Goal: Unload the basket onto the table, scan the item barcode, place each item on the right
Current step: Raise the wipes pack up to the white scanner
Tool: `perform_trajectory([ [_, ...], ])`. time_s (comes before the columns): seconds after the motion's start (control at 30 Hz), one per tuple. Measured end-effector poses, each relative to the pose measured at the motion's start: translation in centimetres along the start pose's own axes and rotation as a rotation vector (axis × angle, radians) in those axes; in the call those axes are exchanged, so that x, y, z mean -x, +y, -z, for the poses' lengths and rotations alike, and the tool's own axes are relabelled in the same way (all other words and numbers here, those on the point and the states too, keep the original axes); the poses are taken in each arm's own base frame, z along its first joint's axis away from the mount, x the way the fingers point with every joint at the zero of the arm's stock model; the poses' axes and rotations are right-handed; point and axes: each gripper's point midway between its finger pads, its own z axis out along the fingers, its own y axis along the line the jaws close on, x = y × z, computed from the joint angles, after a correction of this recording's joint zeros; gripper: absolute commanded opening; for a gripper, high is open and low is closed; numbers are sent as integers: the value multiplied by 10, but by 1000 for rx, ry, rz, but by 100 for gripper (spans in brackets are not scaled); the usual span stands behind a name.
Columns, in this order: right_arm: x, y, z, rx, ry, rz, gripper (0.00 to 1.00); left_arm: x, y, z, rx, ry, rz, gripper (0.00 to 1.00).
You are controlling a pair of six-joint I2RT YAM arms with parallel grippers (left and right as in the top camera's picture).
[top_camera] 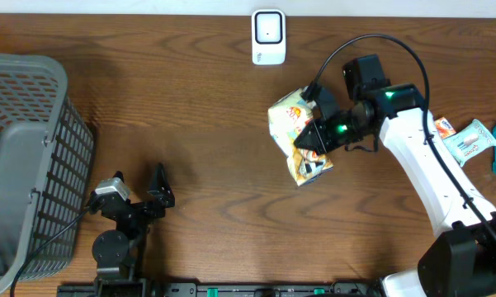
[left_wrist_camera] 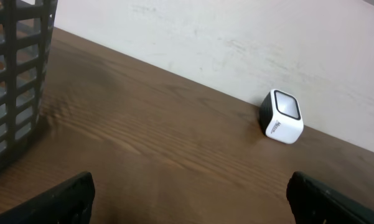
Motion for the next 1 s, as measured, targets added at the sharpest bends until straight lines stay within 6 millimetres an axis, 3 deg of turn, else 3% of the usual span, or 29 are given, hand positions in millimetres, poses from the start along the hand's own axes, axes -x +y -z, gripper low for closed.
perform_trajectory([
  [0.17,11,-31,-2,-235,-47,-173,1,0,0,0,0,0,0,97],
  [0.3,17,-45,3,-320,-71,-281,1,0,0,0,0,0,0,97],
  [0.53,86,-65,0,-391,-108,-332,1,0,0,0,0,-1,0,97],
  [0.93,187,-133,-61,-499,-157,-335,1,0,0,0,0,-1,0,97],
  [1.0,192,-138,-67,-503,-172,-334,1,0,0,0,0,-1,0,97],
])
